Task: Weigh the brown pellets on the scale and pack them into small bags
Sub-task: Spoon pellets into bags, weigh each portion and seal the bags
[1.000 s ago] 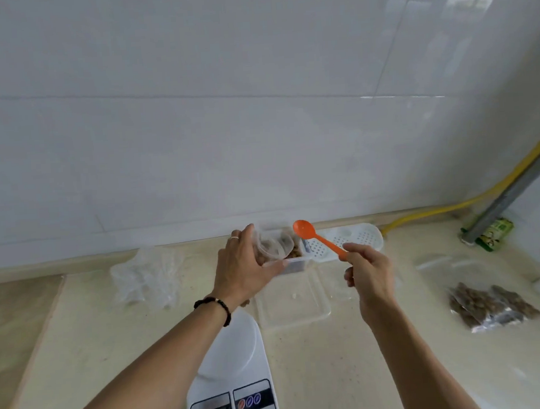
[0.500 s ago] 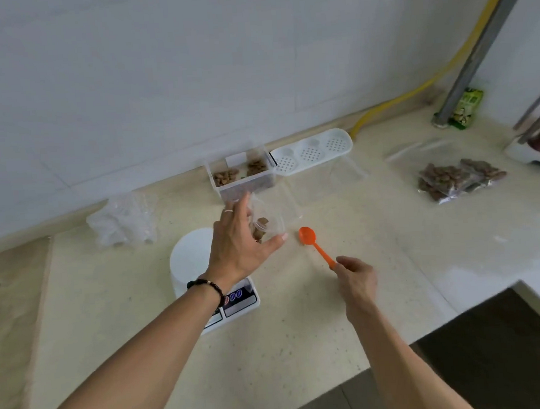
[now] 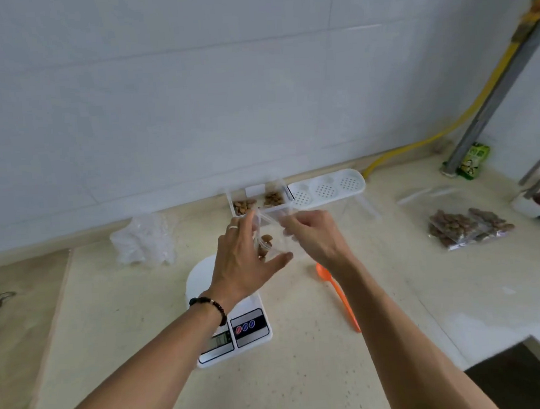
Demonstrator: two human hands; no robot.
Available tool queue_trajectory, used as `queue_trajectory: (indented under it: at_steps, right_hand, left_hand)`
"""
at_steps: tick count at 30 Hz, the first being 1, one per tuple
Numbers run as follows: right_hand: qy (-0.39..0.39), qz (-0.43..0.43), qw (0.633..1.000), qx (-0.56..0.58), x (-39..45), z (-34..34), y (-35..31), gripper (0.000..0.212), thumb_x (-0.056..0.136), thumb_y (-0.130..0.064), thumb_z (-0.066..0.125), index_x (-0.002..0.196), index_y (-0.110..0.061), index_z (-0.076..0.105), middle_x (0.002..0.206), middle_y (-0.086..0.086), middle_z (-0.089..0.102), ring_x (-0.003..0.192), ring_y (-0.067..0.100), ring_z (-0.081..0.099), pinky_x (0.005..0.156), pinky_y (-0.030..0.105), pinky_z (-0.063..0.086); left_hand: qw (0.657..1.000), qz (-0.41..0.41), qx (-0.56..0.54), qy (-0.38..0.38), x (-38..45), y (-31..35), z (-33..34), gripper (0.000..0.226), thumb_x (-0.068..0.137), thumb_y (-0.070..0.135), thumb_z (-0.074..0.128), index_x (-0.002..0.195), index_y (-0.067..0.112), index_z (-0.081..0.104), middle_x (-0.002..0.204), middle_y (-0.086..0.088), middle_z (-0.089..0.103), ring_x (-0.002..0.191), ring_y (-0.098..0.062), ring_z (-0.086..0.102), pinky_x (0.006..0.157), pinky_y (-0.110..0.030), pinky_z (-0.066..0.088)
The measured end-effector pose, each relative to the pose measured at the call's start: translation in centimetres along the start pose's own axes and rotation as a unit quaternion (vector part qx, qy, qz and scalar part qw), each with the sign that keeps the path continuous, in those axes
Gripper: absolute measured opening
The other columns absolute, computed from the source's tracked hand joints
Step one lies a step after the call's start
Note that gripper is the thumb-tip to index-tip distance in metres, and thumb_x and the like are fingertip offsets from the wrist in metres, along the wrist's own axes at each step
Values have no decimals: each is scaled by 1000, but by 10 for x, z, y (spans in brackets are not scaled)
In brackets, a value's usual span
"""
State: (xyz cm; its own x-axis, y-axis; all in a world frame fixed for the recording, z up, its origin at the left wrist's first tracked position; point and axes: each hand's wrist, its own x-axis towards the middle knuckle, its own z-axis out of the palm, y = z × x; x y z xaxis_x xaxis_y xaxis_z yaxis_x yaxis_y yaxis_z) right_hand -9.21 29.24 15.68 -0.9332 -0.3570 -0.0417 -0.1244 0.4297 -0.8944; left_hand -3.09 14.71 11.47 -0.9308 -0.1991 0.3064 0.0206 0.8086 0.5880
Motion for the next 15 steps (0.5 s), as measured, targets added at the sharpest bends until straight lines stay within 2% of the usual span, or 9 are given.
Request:
queue_trajectory:
  at_steps: [2,5,7,9,11,13,15]
  right_hand:
    - [-25,-27,996,-86,14,8,-15,22,88,-16,58,75,-2,70,68,5,64,60,14,54,60,29,46]
    - [-62,-45,996,-55,25,17,-32,16,91,-13,56,85,-7,70,79,4,71,66,14,68,66,29,54]
    - [-87,-45,995,-13,29,24,-42,18,95,-13,54,87,-7,69,81,3,72,73,19,70,67,31,57]
    - [-97,-27,995,27,34,31,-45,19,96,-13,52,86,-8,68,81,4,72,76,21,71,69,32,58]
    - [-90,11,993,72,40,40,-41,19,96,-12,52,89,-3,67,81,6,72,72,20,70,67,32,56]
    - [-68,64,988,121,46,49,-30,18,95,-10,52,88,-3,67,77,8,70,69,20,67,65,31,52]
    - [-44,114,982,141,51,61,-13,18,93,-5,52,84,-3,67,76,12,68,67,22,65,63,29,50]
  left_hand:
    - [1000,6,-8,13,5,-7,-10,103,60,74,66,140,24,25,109,5,43,104,-19,51,92,-38,42]
    - [999,-23,-49,-1,9,-24,-30,108,61,59,81,146,22,27,113,9,42,101,-9,48,89,-29,41]
    - [993,-52,-95,-43,9,-44,-43,83,73,46,80,139,28,33,108,11,50,95,-6,53,84,-27,47]
    - [984,-84,-128,-92,9,-67,-54,41,85,30,70,119,27,48,97,9,62,91,-6,61,84,-30,52]
    - [980,-111,-124,-110,9,-90,-62,10,92,19,62,100,24,58,91,7,66,89,-8,63,79,-20,50]
    - [980,-125,-110,-111,10,-108,-67,8,93,18,60,87,24,61,88,7,66,83,-8,61,71,-15,45]
    - [977,-137,-105,-129,12,-125,-66,10,92,21,62,83,24,62,83,9,64,76,-2,58,67,-14,42]
